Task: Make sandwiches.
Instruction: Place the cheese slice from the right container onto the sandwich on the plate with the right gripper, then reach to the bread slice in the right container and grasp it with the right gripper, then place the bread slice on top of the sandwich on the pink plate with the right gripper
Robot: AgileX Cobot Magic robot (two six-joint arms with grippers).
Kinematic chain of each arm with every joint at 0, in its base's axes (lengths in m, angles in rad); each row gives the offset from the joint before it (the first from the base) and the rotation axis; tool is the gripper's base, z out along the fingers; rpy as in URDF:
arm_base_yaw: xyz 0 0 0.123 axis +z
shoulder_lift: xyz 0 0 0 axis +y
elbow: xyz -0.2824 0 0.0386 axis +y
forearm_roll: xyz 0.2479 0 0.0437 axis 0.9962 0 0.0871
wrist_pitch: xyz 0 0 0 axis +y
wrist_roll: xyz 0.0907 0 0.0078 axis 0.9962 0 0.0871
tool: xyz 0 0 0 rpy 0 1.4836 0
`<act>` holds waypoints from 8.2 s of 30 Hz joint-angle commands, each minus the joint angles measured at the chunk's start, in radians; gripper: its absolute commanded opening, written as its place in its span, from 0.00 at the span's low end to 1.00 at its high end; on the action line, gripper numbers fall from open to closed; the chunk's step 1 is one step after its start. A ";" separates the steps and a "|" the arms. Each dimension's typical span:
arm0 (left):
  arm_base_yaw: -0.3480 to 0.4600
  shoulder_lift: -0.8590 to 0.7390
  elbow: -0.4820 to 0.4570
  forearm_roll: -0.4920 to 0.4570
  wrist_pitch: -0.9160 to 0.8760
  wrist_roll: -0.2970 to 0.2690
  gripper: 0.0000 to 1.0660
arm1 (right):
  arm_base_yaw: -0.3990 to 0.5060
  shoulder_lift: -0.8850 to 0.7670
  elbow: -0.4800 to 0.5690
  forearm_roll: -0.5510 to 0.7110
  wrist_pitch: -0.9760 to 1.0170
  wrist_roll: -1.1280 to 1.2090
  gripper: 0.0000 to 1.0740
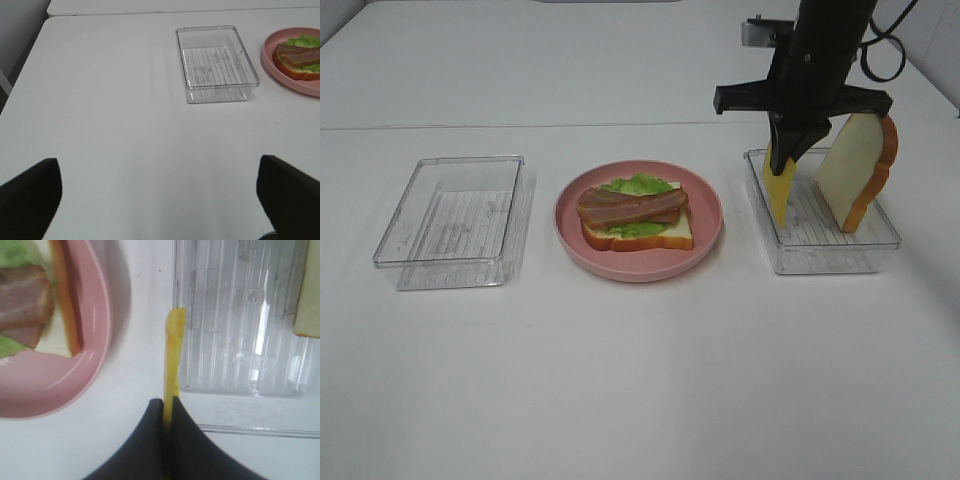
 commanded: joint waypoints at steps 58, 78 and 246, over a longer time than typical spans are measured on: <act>0.001 -0.017 0.002 -0.014 -0.005 -0.005 0.92 | 0.065 0.230 -0.003 0.648 -0.326 -0.348 0.00; 0.001 -0.017 0.002 -0.014 -0.005 -0.005 0.92 | 0.065 0.231 -0.078 0.447 -0.296 -0.253 0.00; 0.001 -0.017 0.002 -0.017 -0.005 -0.005 0.92 | -0.327 -0.202 0.146 0.740 -0.089 -0.441 0.00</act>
